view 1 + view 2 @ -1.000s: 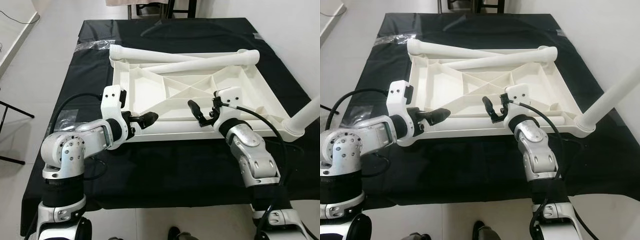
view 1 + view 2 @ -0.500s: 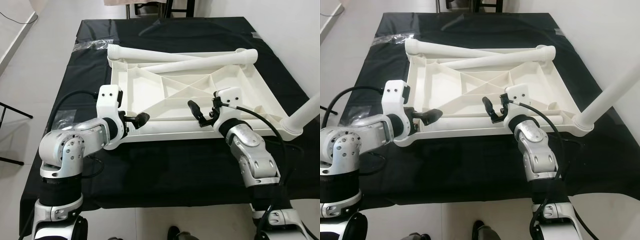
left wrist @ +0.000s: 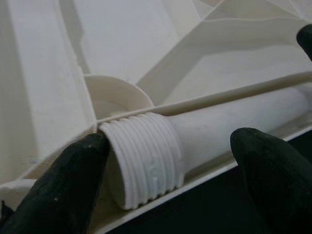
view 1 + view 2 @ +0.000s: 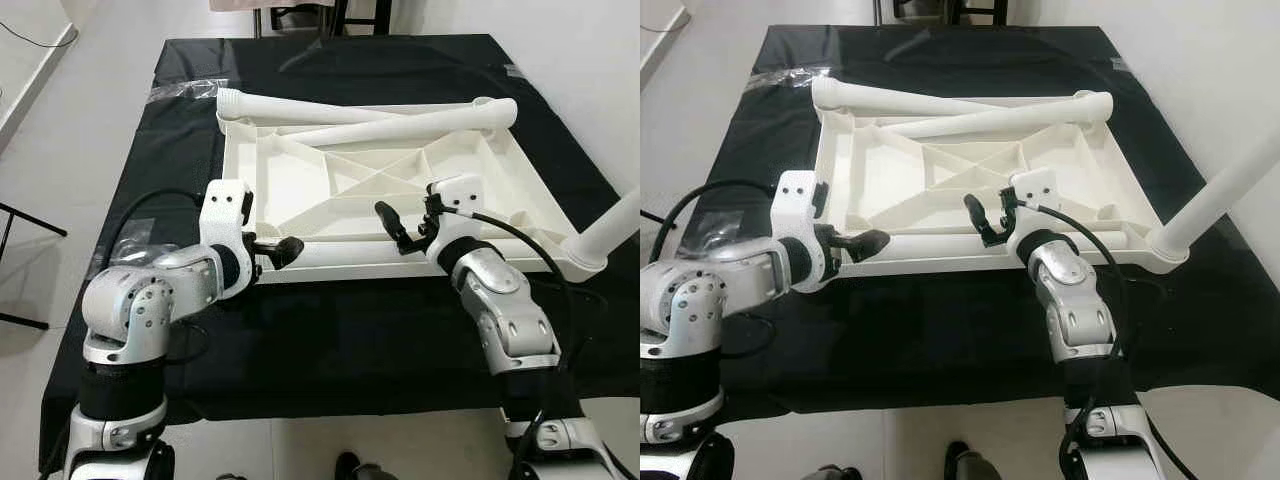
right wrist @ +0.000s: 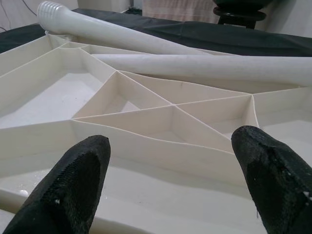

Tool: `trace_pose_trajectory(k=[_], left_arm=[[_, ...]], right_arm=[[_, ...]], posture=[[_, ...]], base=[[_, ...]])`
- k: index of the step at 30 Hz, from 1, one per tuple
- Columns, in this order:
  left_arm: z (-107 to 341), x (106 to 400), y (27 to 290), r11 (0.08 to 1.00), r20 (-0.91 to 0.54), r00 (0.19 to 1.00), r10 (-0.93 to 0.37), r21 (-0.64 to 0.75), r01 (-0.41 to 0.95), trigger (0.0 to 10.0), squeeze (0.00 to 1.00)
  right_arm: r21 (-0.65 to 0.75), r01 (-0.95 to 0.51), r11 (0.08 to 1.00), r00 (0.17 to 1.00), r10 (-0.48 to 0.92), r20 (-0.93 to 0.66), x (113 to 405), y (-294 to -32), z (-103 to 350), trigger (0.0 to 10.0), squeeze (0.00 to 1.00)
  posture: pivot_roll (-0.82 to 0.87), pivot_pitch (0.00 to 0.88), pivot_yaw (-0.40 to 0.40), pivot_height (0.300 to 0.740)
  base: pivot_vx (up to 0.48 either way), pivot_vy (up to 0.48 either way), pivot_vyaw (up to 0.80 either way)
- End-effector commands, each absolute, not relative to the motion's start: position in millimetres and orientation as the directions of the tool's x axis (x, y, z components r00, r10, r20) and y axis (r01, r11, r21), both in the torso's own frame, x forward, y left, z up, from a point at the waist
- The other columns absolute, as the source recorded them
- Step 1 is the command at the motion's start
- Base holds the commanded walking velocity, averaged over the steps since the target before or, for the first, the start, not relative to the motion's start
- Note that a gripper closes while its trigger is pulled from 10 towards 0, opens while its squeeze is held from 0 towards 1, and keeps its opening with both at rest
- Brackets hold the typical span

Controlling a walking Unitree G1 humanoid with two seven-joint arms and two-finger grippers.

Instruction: Building children table

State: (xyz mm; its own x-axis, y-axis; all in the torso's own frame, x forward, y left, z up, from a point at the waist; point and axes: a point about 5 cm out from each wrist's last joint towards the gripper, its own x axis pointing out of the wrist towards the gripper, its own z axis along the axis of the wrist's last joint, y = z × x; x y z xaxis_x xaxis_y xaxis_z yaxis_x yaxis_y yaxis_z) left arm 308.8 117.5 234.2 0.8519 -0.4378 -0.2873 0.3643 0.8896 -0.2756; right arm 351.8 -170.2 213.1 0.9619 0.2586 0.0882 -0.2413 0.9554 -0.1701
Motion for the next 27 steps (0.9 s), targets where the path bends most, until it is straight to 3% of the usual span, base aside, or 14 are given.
trace_pose_trajectory(k=[1, 13, 15, 18, 23, 27], left_arm=[[228.5, 305.9, 110.2, 0.851, -0.284, 0.82, -0.498, -0.344, 0.398, 10.0, 0.0], [226.3, 305.0, 105.2, 0.773, -0.243, 0.776, -0.582, -0.463, 0.434, 10.0, 0.0], [222.7, 304.1, 104.9, 0.737, -0.237, 0.753, -0.614, -0.514, 0.439, 10.0, 0.0], [215.5, 297.7, 99.9, 0.597, -0.187, 0.665, -0.723, -0.653, 0.466, 10.0, 0.0], [196.6, 289.9, 97.1, 0.501, -0.191, 0.577, -0.794, -0.742, 0.445, 10.0, 0.0], [190.1, 288.2, 97.8, 0.476, -0.193, 0.553, -0.811, -0.767, 0.43, 10.0, 0.0]], right_arm=[[-0.161, -0.25, 0.955, 0.962, 0.263, 0.07, 351.0, -169.4, 209.9, 10.0, 0.0], [-0.157, -0.248, 0.956, 0.962, 0.262, 0.072, 350.8, -169.3, 210.2, 10.0, 0.0], [-0.157, -0.249, 0.956, 0.962, 0.263, 0.072, 350.6, -169.0, 210.2, 10.0, 0.0], [-0.158, -0.252, 0.955, 0.961, 0.266, 0.071, 350.1, -167.6, 210.0, 10.0, 0.0], [-0.156, -0.26, 0.953, 0.959, 0.273, 0.071, 349.7, -165.3, 209.9, 10.0, 0.0], [-0.156, -0.262, 0.952, 0.959, 0.276, 0.071, 349.6, -164.6, 210.1, 10.0, 0.0]], posture=[[0.02, 0.241, -0.051, 0.74], [0.02, 0.24, -0.049, 0.74], [0.02, 0.238, -0.049, 0.74], [0.02, 0.237, -0.05, 0.74], [0.02, 0.237, -0.052, 0.74], [0.02, 0.236, -0.054, 0.74]], base=[[0.0, 0.0, 0.0], [0.0, 0.0, 0.0], [0.0, 0.0, 0.0], [0.0, 0.0, 0.0], [0.0, 0.0, 0.0], [0.0, 0.0, 0.0]])
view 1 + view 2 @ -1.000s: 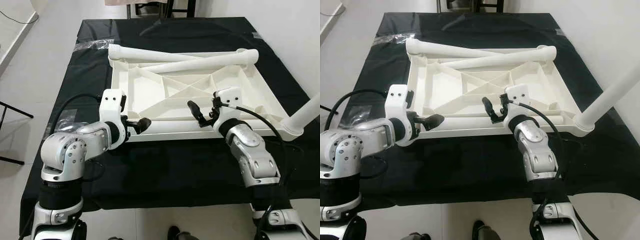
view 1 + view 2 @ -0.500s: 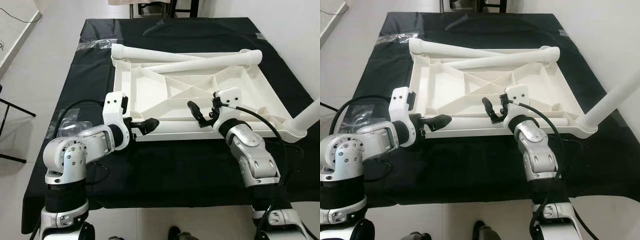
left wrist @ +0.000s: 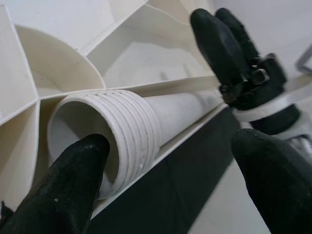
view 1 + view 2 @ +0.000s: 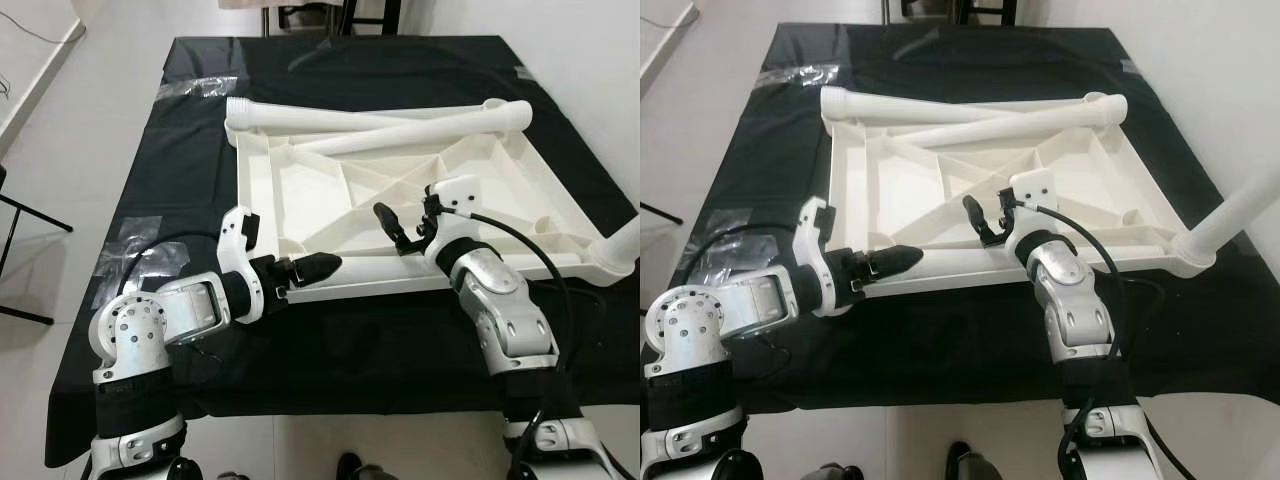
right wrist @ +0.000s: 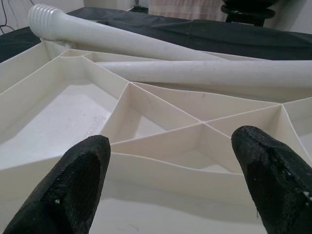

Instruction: Building children table

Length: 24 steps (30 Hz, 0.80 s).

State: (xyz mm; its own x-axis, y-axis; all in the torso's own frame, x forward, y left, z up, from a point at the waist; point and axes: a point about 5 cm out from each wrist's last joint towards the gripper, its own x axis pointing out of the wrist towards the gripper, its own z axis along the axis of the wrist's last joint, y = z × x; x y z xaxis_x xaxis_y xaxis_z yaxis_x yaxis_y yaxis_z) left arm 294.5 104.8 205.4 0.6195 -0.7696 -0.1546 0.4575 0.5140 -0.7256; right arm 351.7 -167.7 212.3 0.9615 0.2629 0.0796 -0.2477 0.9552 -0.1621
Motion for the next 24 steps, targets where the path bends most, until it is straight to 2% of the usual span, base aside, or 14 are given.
trace_pose_trajectory(k=[1, 4, 5, 15, 24], left_arm=[[182.5, 286.9, 99.6, 0.46, -0.204, 0.53, -0.823, -0.787, 0.411, 10.0, 0.0], [182.5, 286.9, 99.6, 0.46, -0.204, 0.53, -0.823, -0.787, 0.411, 10.0, 0.0], [177.3, 286.5, 101.5, 0.459, -0.219, 0.518, -0.827, -0.795, 0.397, 0.0, 0.0], [163.9, 286.0, 110.7, 0.484, -0.277, 0.509, -0.815, -0.808, 0.336, 0.0, 0.0], [175.0, 292.1, 125.3, 0.521, -0.235, 0.598, -0.767, -0.771, 0.366, 0.0, 0.0]], right_arm=[[-0.157, -0.262, 0.952, 0.959, 0.276, 0.071, 349.7, -164.9, 210.6, 10.0, 0.0], [-0.157, -0.262, 0.952, 0.959, 0.276, 0.071, 349.7, -164.9, 210.6, 10.0, 0.0], [-0.158, -0.262, 0.952, 0.958, 0.276, 0.072, 350.0, -165.5, 211.4, 10.0, 0.0], [-0.159, -0.259, 0.953, 0.959, 0.274, 0.078, 349.4, -166.0, 213.5, 10.0, 0.0], [-0.059, -0.274, 0.96, 0.949, 0.28, 0.145, 349.3, -164.6, 222.7, 10.0, 0.0]], posture=[[0.01, 0.235, -0.057, 0.74], [0.01, 0.235, -0.057, 0.74], [0.0, 0.237, -0.061, 0.74], [0.0, 0.243, -0.059, 0.74], [0.01, 0.241, -0.055, 0.74]], base=[[0.0, 0.0, 0.0], [0.0, 0.0, 0.0], [0.0, 0.0, 0.0], [0.0, 0.0, 0.0], [0.0, 0.0, 0.0]])
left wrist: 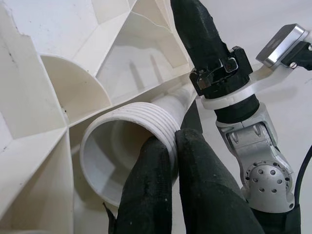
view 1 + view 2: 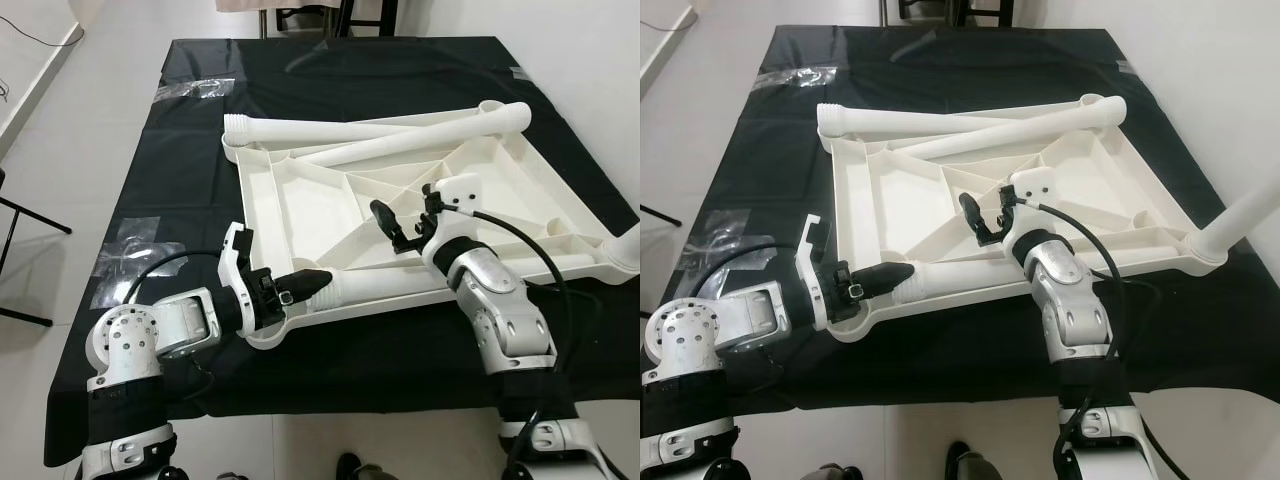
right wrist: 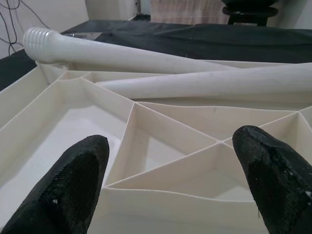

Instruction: Building children table

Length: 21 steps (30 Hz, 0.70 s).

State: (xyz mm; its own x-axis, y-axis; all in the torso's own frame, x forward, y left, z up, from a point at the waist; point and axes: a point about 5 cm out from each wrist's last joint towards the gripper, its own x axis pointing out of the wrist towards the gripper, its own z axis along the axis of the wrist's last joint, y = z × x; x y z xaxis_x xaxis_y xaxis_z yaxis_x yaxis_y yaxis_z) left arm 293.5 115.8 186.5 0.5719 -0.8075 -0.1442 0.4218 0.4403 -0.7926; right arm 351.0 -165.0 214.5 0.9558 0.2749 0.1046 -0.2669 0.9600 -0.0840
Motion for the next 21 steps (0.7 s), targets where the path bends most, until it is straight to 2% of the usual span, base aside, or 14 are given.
trace_pose_trajectory(k=[1, 6, 9, 10, 12, 16, 19, 21], left_arm=[[175.0, 292.1, 125.3, 0.521, -0.235, 0.598, -0.767, -0.771, 0.366, 0.0, 0.0], [187.1, 293.5, 132.1, 0.539, -0.199, 0.629, -0.751, -0.736, 0.409, 0.0, 0.0], [232.7, 280.4, 149.8, 0.572, -0.053, 0.662, -0.747, -0.557, 0.601, 0.0, 0.0], [232.7, 280.4, 149.8, 0.572, -0.053, 0.662, -0.747, -0.557, 0.601, 0.0, 0.0], [242.8, 273.1, 158.3, 0.578, -0.011, 0.664, -0.748, -0.502, 0.643, 0.0, 0.0], [253.4, 266.8, 168.9, 0.582, 0.041, 0.673, -0.739, -0.464, 0.668, 0.0, 0.0], [255.3, 265.8, 170.7, 0.584, 0.05, 0.675, -0.736, -0.458, 0.671, 0.0, 0.0], [263.2, 262.0, 177.5, 0.583, 0.097, 0.677, -0.73, -0.429, 0.69, 0.0, 0.0]], right_arm=[[-0.059, -0.274, 0.96, 0.949, 0.28, 0.145, 349.3, -164.6, 222.7, 10.0, 0.0], [-0.004, -0.285, 0.958, 0.942, 0.281, 0.184, 348.7, -166.1, 229.6, 10.0, 0.0], [0.271, -0.417, 0.867, 0.872, 0.299, 0.387, 343.0, -174.2, 265.9, 10.0, 0.0], [0.271, -0.417, 0.867, 0.872, 0.299, 0.387, 343.0, -174.2, 265.9, 10.0, 0.0], [0.345, -0.514, 0.785, 0.818, 0.327, 0.473, 336.4, -176.0, 278.5, 10.0, 0.0], [0.377, -0.631, 0.678, 0.74, 0.38, 0.554, 326.0, -174.8, 289.0, 10.0, 0.0], [0.376, -0.647, 0.663, 0.728, 0.389, 0.564, 324.4, -174.5, 290.2, 10.0, 0.0], [0.381, -0.693, 0.611, 0.69, 0.41, 0.597, 319.8, -174.9, 293.9, 10.0, 0.0]], posture=[[0.01, 0.241, -0.055, 0.74], [0.02, 0.236, -0.049, 0.74], [0.03, 0.233, -0.051, 0.74], [0.03, 0.233, -0.051, 0.74], [0.03, 0.231, -0.055, 0.74], [0.03, 0.23, -0.057, 0.74], [0.03, 0.23, -0.057, 0.74], [0.03, 0.229, -0.06, 0.74]], base=[[0.0, 0.0, 0.0], [0.0, 0.0, 0.0], [0.0, 0.0, 0.0], [0.0, 0.0, 0.0], [0.0, 0.0, 0.0], [0.0, 0.0, 0.0], [0.0, 0.0, 0.0], [0.0, 0.0, 0.0]])
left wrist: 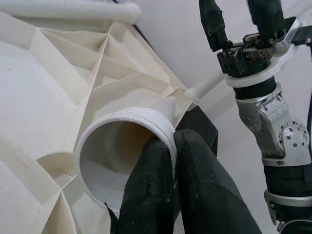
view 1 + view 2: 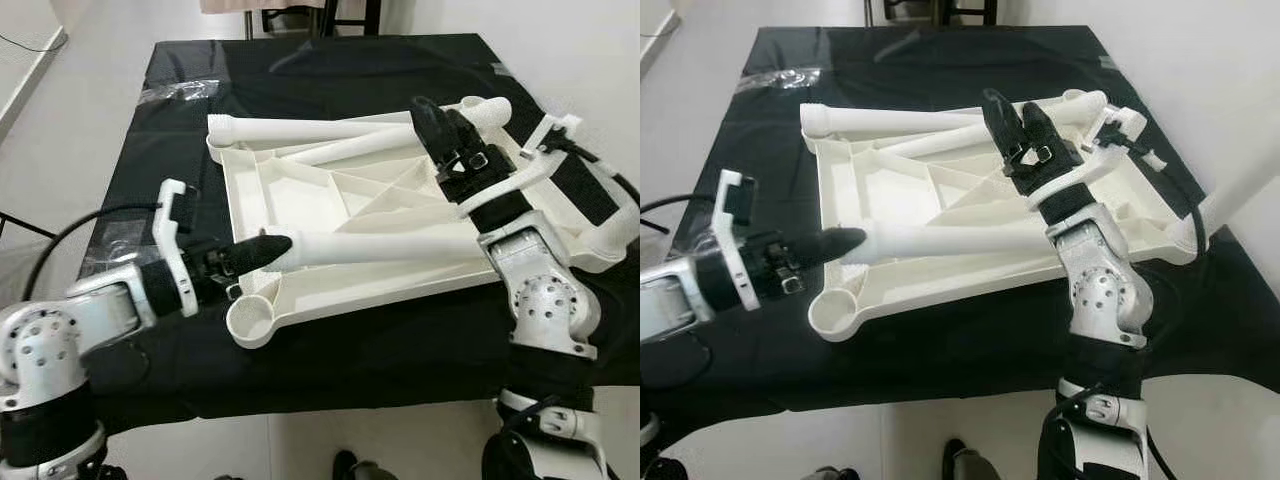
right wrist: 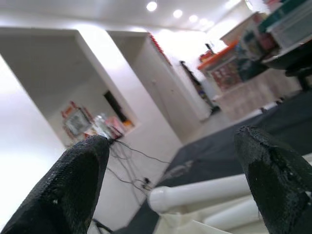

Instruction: Building children table

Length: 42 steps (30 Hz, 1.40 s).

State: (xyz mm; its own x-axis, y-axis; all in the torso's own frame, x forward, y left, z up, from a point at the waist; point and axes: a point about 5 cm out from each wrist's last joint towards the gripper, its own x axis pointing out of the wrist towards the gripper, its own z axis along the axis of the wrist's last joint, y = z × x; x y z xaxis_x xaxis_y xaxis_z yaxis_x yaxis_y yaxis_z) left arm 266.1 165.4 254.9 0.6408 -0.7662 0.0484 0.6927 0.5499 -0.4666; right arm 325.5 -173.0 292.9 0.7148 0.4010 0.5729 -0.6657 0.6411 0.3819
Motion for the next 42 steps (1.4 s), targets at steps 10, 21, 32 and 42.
trace_pose_trajectory(k=[10, 21, 32, 42], left_arm=[[282.4, 252.6, 194.0, 0.556, 0.281, 0.671, -0.686, -0.391, 0.733, 0.0, 0.0], [287.1, 248.4, 204.1, 0.487, 0.511, 0.642, -0.572, -0.418, 0.767, 0.0, 0.0], [262.8, 227.2, 189.8, 0.105, 0.685, 0.35, -0.639, -0.373, 0.922, 0.0, 0.0], [254.2, 231.1, 183.2, 0.041, 0.696, 0.335, -0.635, -0.402, 0.915, 0.0, 0.0]], right_arm=[[0.41, -0.788, 0.459, 0.601, 0.429, 0.674, 305.5, -187.4, 300.5, 10.0, 0.0], [0.427, -0.819, 0.382, 0.573, 0.533, 0.623, 294.6, -179.0, 277.9, 10.0, 0.0], [0.494, -0.844, 0.208, 0.48, 0.703, 0.525, 284.2, -141.1, 248.4, 10.0, 0.0], [0.398, -0.916, 0.053, 0.309, 0.724, 0.616, 271.5, -118.1, 269.3, 10.0, 0.0]], posture=[[0.03, 0.225, -0.066, 0.74], [0.04, 0.224, -0.072, 0.74], [0.04, 0.221, -0.084, 0.74], [0.04, 0.218, -0.087, 0.74]], base=[[0.0, 0.0, 0.0], [0.0, 0.0, 0.0], [0.0, 0.0, 0.0], [0.0, 0.0, 0.0]])
